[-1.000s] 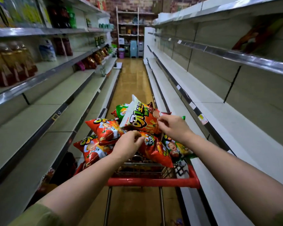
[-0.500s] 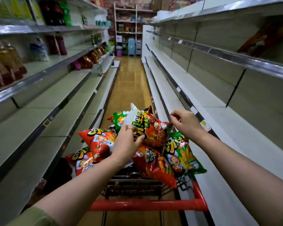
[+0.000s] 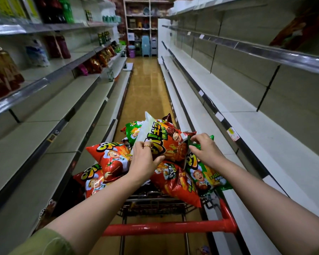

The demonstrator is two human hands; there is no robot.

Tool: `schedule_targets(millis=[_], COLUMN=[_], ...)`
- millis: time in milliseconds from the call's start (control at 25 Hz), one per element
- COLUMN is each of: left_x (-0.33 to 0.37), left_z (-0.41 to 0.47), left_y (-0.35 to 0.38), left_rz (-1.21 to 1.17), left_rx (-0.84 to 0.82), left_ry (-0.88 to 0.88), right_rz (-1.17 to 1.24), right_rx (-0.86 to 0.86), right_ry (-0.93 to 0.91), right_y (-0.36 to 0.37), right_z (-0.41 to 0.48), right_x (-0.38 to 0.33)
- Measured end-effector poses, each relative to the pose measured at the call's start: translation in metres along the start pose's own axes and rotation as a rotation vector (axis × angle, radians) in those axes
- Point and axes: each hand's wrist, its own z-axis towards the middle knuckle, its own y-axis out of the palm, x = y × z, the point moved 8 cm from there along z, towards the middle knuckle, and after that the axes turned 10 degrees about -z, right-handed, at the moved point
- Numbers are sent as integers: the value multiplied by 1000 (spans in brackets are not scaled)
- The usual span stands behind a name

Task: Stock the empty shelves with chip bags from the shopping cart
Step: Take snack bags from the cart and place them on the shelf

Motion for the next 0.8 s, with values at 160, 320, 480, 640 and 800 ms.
schedule_targets(millis=[160, 320, 480, 640, 800], left_x=[7, 12, 13, 4, -7], left_z=[-8, -14, -10, -7, -16], left_y=[0, 0, -7, -6, 12], left_rz=[-4, -12, 12, 24, 15], left_rx=[-12, -9, 42, 42, -41], left_ry=[11, 17, 22, -32, -106], right_rz=[6, 36, -132, 48, -42], right_rx=[-9, 31, -57, -280, -318], right_ry=[-10, 41, 282, 498, 494], right_y=[2, -1, 13, 55, 73], right_z=[-5, -14, -25, -40, -44], right_x=[0, 14, 55, 89, 92])
